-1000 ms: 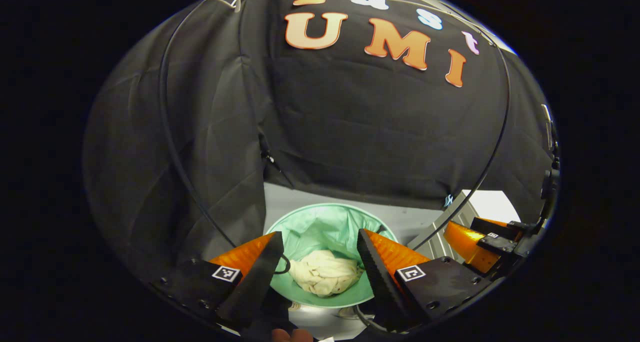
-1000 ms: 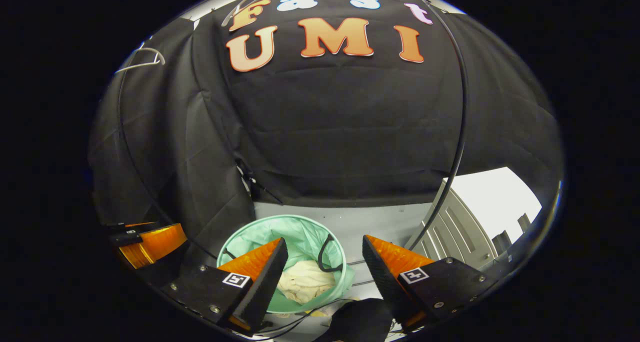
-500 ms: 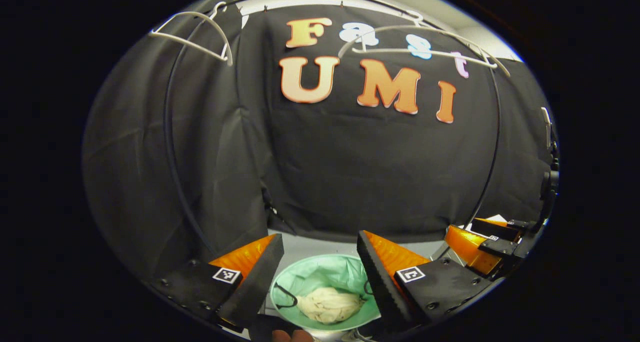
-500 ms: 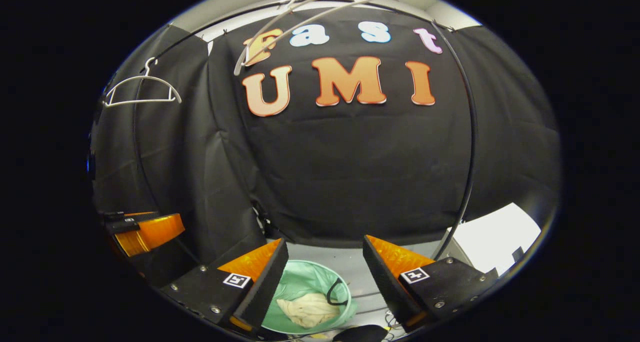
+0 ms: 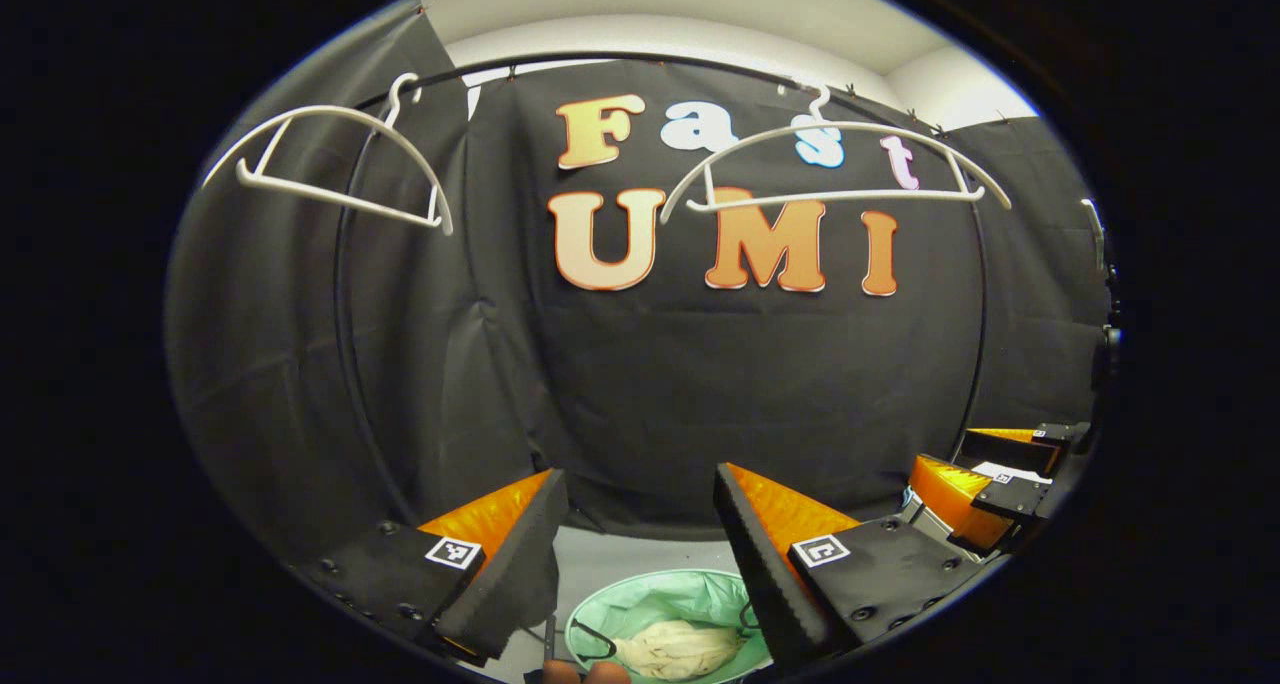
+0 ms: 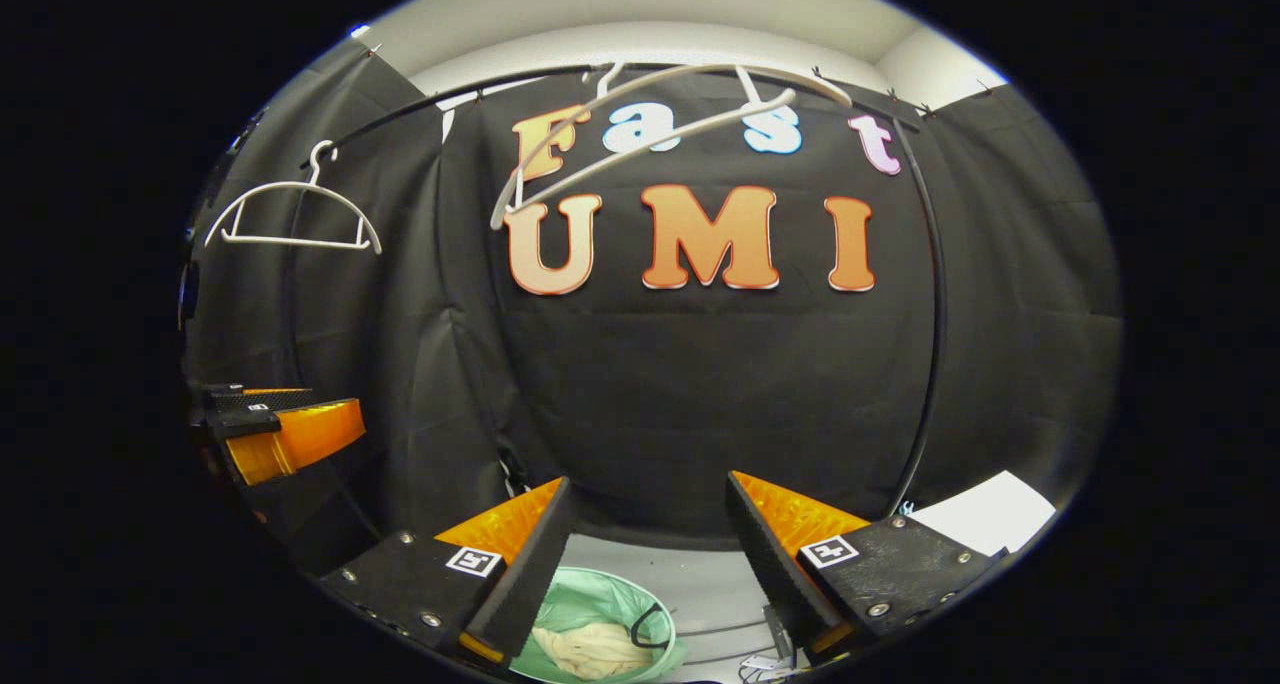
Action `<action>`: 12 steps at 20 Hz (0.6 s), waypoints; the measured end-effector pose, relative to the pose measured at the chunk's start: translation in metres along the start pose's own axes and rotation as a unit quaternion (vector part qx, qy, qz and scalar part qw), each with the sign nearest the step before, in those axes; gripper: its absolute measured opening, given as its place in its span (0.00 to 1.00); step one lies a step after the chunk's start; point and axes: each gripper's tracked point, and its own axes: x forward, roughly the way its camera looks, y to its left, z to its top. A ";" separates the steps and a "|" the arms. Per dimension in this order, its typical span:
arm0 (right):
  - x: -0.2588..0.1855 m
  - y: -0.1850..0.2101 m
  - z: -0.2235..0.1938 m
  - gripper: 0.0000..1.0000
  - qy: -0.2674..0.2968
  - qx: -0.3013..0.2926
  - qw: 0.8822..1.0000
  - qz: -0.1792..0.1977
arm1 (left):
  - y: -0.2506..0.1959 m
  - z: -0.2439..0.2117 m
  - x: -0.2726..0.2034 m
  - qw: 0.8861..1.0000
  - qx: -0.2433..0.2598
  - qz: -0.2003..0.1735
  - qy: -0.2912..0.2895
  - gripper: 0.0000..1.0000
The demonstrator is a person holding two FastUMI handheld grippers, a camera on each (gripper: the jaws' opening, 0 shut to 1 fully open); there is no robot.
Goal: Grasp the clothes on the hanger with both hands and then place them into the laundry hamper below.
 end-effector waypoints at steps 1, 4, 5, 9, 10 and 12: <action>-0.004 0.002 0.013 0.93 -0.010 -0.002 1.000 0.003 | -0.004 0.010 -0.003 1.000 0.005 -0.005 -0.010 0.94; -0.015 0.002 0.046 0.93 -0.034 -0.003 0.999 0.008 | -0.011 0.048 -0.014 0.999 0.020 -0.015 -0.047 0.99; -0.021 0.002 0.058 0.93 -0.043 -0.002 0.999 0.011 | -0.014 0.061 -0.017 0.998 0.021 -0.017 -0.060 0.99; -0.040 -0.008 0.114 0.93 -0.099 0.000 0.995 0.007 | -0.008 0.097 -0.032 0.996 0.019 -0.004 -0.090 0.97; -0.042 -0.013 0.123 1.00 -0.103 -0.004 0.995 0.004 | -0.006 0.105 -0.035 0.995 0.016 0.001 -0.095 0.97; -0.043 -0.013 0.137 1.00 -0.111 -0.015 0.994 0.003 | -0.001 0.120 -0.044 0.994 0.004 0.007 -0.110 0.96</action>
